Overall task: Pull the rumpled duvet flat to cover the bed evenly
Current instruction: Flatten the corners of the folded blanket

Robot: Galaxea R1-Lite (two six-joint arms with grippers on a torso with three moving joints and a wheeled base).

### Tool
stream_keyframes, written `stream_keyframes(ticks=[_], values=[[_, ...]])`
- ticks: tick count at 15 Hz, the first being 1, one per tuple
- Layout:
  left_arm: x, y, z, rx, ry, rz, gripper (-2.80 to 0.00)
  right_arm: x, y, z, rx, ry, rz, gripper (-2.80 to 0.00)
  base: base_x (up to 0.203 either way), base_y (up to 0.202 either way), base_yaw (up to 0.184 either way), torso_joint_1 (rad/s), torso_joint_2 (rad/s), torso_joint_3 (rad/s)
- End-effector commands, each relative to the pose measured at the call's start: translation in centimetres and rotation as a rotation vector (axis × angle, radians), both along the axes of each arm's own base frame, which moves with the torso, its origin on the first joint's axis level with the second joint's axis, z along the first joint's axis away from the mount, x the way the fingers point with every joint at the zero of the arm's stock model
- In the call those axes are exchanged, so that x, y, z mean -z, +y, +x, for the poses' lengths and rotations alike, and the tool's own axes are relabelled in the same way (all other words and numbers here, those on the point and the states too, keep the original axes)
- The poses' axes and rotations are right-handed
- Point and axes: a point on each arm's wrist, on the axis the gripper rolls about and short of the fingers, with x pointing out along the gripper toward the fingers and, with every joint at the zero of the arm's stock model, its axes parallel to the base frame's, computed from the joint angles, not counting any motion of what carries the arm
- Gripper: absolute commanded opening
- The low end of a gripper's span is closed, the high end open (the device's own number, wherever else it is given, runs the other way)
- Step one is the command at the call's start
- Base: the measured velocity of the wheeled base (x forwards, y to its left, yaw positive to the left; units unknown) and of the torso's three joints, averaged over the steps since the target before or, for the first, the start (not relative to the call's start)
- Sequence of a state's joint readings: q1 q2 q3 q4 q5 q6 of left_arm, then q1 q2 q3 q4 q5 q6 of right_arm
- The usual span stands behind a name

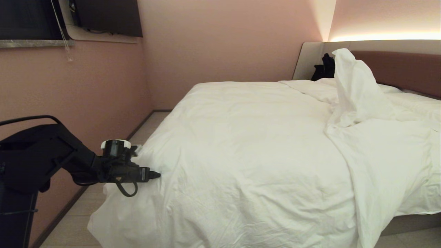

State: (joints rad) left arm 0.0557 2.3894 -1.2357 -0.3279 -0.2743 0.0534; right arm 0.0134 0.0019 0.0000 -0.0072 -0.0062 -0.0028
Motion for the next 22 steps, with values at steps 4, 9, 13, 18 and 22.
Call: stream_keyframes(ticks=[4,9,13,18,22], values=[[-0.1,0.0,0.0,0.002,-0.004,0.003,-2.8,0.0,0.0,0.0,-0.001,-0.001,0.0,-2.8,0.0,0.0,0.0,0.0,0.0,0.0],[-0.1,0.0,-0.1,0.002,-0.001,0.003,-2.8,0.0,0.0,0.0,-0.001,-0.001,0.0,-2.8,0.0,0.0,0.0,0.0,0.0,0.0],[-0.1,0.0,-0.2,0.003,0.0,0.004,-2.8,0.0,0.0,0.0,-0.001,0.0,0.0,-2.8,0.0,0.0,0.0,0.0,0.0,0.0],[-0.4,0.0,-0.2,0.001,-0.007,0.004,-2.8,0.0,0.0,0.0,-0.001,-0.001,0.0,-2.8,0.0,0.0,0.0,0.0,0.0,0.0],[-2.8,0.0,-0.7,-0.001,-0.052,0.004,-2.8,0.0,0.0,0.0,-0.001,-0.001,0.0,-2.8,0.0,0.0,0.0,0.0,0.0,0.0]])
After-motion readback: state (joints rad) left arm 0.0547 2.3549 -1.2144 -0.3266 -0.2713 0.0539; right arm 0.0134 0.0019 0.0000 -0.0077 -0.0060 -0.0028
